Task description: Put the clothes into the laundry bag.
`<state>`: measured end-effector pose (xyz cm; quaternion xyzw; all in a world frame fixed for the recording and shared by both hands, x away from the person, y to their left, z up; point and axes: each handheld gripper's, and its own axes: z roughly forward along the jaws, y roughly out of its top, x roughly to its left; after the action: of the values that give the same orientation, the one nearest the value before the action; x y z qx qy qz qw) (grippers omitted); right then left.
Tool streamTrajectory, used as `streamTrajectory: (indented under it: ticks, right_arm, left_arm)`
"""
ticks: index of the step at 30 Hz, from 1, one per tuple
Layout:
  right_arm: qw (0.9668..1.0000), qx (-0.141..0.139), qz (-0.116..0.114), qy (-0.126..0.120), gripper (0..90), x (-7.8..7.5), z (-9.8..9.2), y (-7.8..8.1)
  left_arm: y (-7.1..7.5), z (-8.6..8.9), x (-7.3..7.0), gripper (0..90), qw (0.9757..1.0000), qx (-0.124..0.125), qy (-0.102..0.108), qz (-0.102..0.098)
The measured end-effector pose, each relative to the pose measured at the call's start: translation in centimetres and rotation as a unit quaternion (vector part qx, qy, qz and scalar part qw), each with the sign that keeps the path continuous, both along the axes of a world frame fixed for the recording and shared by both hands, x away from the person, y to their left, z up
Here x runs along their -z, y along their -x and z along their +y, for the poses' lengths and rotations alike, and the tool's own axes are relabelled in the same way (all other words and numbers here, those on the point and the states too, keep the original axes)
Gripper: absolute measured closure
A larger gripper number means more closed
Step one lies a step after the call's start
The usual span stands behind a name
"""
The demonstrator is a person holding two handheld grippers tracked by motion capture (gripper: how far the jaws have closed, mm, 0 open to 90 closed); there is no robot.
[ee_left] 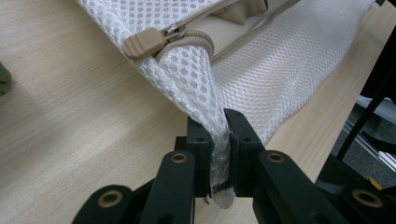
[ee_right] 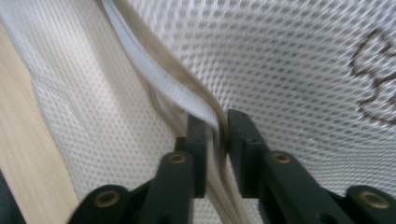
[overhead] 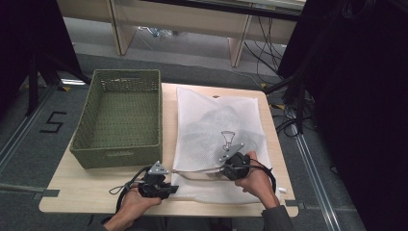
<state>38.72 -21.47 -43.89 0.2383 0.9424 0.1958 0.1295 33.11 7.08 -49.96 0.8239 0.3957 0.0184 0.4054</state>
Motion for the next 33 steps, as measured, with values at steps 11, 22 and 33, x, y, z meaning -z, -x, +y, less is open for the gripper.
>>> streamTrajectory:
  ticks: [11, 22, 33]
  right_arm:
    - [0.9987, -0.019, -0.008, -0.046, 64.9, -3.0, 1.4, 1.2]
    - [0.9972, -0.046, -0.020, -0.055, 60.9, -4.1, 3.7, 1.6]
    - [0.9905, -0.082, 0.028, -0.107, 65.3, -2.0, 10.1, -1.0]
  left_arm:
    - [0.1, 0.0, -0.1, 81.2, 1.0000, 0.000, -0.005, -0.007]
    - [0.2, -0.2, -0.2, 80.9, 0.9999, -0.001, -0.005, -0.014]
    - [0.4, -0.5, -0.2, 80.5, 0.9997, 0.004, -0.008, -0.022]
